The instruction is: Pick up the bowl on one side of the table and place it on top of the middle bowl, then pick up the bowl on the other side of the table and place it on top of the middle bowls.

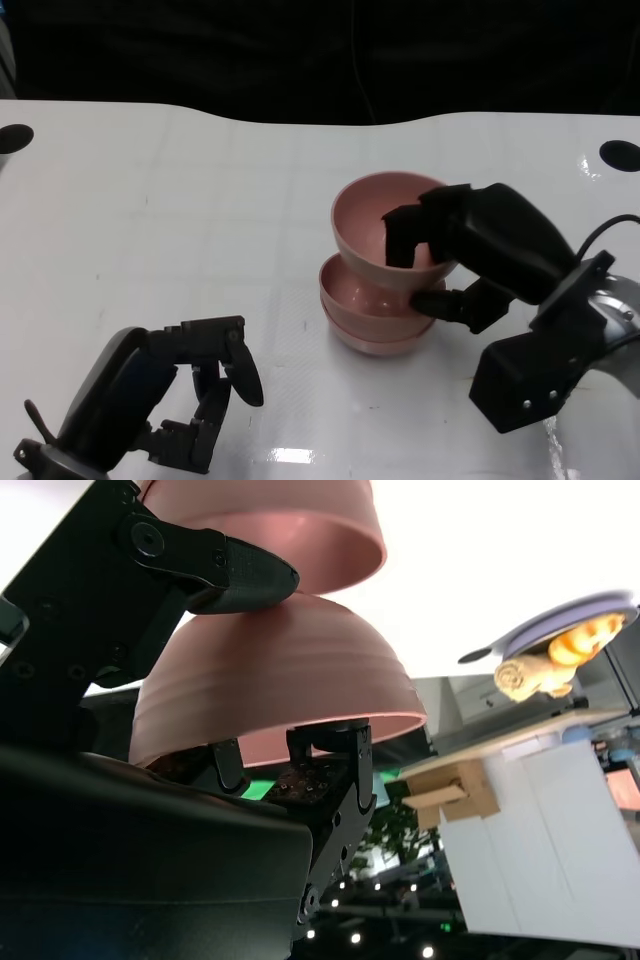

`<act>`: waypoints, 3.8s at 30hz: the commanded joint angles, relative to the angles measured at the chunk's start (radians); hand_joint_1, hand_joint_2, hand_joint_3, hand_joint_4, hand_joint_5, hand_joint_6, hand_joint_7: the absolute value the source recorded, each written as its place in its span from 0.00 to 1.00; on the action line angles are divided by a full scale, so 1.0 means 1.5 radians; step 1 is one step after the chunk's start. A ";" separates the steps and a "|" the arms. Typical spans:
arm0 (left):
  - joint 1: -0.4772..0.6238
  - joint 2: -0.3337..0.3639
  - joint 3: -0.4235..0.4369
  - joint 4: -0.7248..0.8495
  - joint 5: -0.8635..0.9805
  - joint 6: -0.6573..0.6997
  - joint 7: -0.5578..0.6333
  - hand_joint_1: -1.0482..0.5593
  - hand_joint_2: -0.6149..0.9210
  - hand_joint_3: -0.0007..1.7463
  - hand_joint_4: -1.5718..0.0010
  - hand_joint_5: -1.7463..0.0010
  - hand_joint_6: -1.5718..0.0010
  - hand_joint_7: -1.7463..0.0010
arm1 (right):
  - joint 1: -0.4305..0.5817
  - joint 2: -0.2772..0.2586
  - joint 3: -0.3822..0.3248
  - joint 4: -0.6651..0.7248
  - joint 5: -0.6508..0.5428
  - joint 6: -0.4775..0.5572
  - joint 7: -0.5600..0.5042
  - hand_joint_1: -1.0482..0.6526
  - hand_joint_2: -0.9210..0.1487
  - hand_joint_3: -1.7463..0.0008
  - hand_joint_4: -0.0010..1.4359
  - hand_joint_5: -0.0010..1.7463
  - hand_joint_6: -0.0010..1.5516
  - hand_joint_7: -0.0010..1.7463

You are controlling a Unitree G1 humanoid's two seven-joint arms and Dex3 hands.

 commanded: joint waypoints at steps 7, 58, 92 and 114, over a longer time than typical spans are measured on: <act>0.002 0.004 0.003 -0.001 -0.003 -0.003 0.000 0.70 0.52 0.95 0.39 0.05 0.45 0.17 | -0.020 0.004 0.005 0.028 0.019 -0.002 0.064 0.54 0.41 0.42 0.63 0.69 0.57 0.45; -0.002 0.010 0.007 0.011 -0.004 -0.010 -0.003 0.70 0.52 0.95 0.40 0.05 0.45 0.17 | 0.213 -0.106 -0.035 -0.291 -0.019 0.088 0.183 0.24 0.00 0.87 0.15 0.22 0.28 0.01; -0.007 0.016 0.010 0.018 -0.004 -0.012 -0.005 0.70 0.52 0.95 0.40 0.04 0.45 0.17 | 0.418 -0.102 -0.190 -0.407 0.141 -0.010 0.122 0.64 0.08 0.99 0.67 0.49 0.73 0.15; -0.007 0.021 0.006 0.020 -0.036 0.006 -0.028 0.71 0.52 0.97 0.39 0.05 0.44 0.17 | 0.367 -0.034 -0.172 -0.257 0.284 -0.078 0.178 0.77 0.80 0.03 0.67 0.98 0.62 0.75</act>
